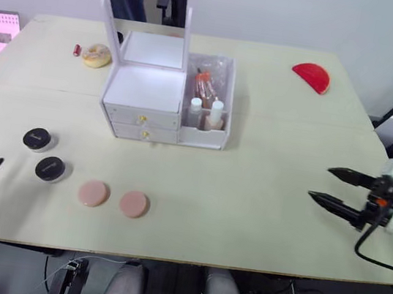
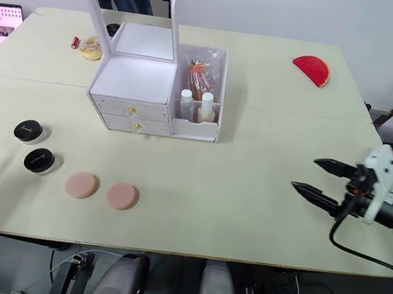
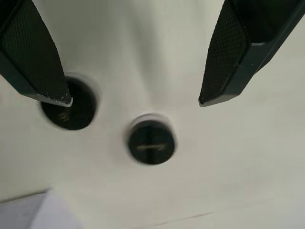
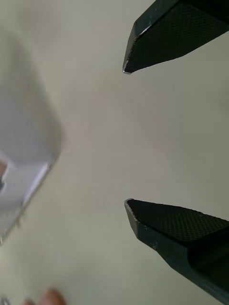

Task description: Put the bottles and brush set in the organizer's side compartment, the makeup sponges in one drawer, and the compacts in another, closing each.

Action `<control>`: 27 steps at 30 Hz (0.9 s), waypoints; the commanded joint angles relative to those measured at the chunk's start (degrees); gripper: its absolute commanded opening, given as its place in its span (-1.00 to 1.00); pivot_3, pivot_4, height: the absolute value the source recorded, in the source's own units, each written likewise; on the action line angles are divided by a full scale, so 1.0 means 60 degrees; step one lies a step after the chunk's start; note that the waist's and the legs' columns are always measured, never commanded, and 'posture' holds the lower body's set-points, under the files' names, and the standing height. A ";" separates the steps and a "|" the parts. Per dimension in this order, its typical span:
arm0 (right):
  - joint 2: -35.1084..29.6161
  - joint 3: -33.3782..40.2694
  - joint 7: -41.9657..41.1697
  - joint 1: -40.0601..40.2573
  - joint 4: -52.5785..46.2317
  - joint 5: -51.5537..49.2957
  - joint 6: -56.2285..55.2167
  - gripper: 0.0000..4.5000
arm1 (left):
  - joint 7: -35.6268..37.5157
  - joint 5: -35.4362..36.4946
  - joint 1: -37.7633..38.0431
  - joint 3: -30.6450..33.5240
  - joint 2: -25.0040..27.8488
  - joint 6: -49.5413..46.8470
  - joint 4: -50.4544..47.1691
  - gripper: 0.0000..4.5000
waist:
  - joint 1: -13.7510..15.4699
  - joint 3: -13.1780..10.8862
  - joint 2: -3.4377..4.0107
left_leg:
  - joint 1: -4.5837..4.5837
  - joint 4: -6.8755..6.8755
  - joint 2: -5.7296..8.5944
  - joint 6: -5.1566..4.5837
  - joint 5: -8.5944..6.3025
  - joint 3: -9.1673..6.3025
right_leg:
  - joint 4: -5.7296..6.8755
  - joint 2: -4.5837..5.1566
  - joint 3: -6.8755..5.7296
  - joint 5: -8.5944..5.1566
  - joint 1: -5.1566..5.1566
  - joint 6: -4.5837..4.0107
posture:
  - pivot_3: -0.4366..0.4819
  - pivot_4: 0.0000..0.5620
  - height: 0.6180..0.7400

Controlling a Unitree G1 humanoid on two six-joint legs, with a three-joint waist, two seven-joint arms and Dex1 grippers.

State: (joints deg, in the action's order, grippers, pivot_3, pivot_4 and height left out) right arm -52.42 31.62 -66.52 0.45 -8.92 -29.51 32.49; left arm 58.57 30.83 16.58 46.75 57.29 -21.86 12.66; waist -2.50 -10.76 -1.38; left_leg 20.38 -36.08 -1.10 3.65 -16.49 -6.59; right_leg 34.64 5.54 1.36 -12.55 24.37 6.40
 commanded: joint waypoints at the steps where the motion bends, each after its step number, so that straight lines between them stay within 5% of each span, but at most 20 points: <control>1: -0.0129 0.0766 -0.0287 0.0448 0.0623 -0.0030 -0.0662 0.98 | 0.0070 -0.0471 -0.0266 0.0613 0.0475 0.1021 0.1507 1.00 | 0.0002 0.0001 -0.0001 | -0.0001 0.0002 -0.0001 0.0000 0.0000 0.0000 | -0.0001 0.0000 -0.0001 0.0000 0.0001 0.0000 | -0.05 -0.47 0.99; 8: -0.0122 0.0659 -0.0234 0.0709 0.0829 -0.0187 -0.1045 0.98 | 0.0384 -0.0557 -0.0742 0.0621 0.0762 0.1603 0.2692 1.00 | -0.0005 -0.0001 0.0001 | -0.0002 0.0008 -0.0001 0.0000 -0.0001 0.0003 | -0.0006 0.0002 0.0000 0.0000 0.0000 0.0002 | -0.05 -0.47 0.99; 16: 0.0009 0.0161 0.0242 0.0405 0.0167 -0.0436 -0.0857 0.98 | 0.0662 -0.0448 -0.0644 0.0443 0.0495 0.1479 0.2078 1.00 | 0.0002 -0.0001 0.0002 | -0.0003 0.0011 -0.0003 0.0000 -0.0001 0.0002 | -0.0003 0.0001 -0.0001 0.0002 -0.0001 0.0002 | -0.05 -0.47 0.99; 22: 0.0305 -0.0788 0.1085 -0.0435 -0.1307 -0.1061 -0.0103 0.98 | -0.0224 0.0363 0.0126 -0.0025 -0.1139 0.0142 -0.1988 1.00 | 0.0007 0.0000 0.0005 | -0.0003 0.0007 -0.0006 0.0000 -0.0001 0.0003 | -0.0004 0.0002 0.0002 0.0010 -0.0007 -0.0004 | -0.05 -0.47 0.99; 27: 0.0592 -0.1982 0.1857 -0.1584 -0.2170 -0.1263 0.0460 0.98 | -0.3232 0.0936 0.0343 -0.1105 -0.3670 -0.0942 -0.6463 1.00 | 0.0072 0.0005 -0.0010 | 0.0000 -0.0013 -0.0006 0.0002 0.0000 -0.0004 | -0.0003 0.0000 0.0002 0.0031 -0.0020 -0.0004 | -0.05 -0.47 0.99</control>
State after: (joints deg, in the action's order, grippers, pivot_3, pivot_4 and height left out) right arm -49.14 20.68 -56.86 -7.48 -19.45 -36.20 34.74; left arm 45.20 34.66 18.35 42.34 37.58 -26.05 -17.74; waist -2.06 -10.73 -1.44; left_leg 20.36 -36.17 -1.13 3.66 -16.48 -6.61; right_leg 34.56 5.54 1.38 -12.29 24.18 6.42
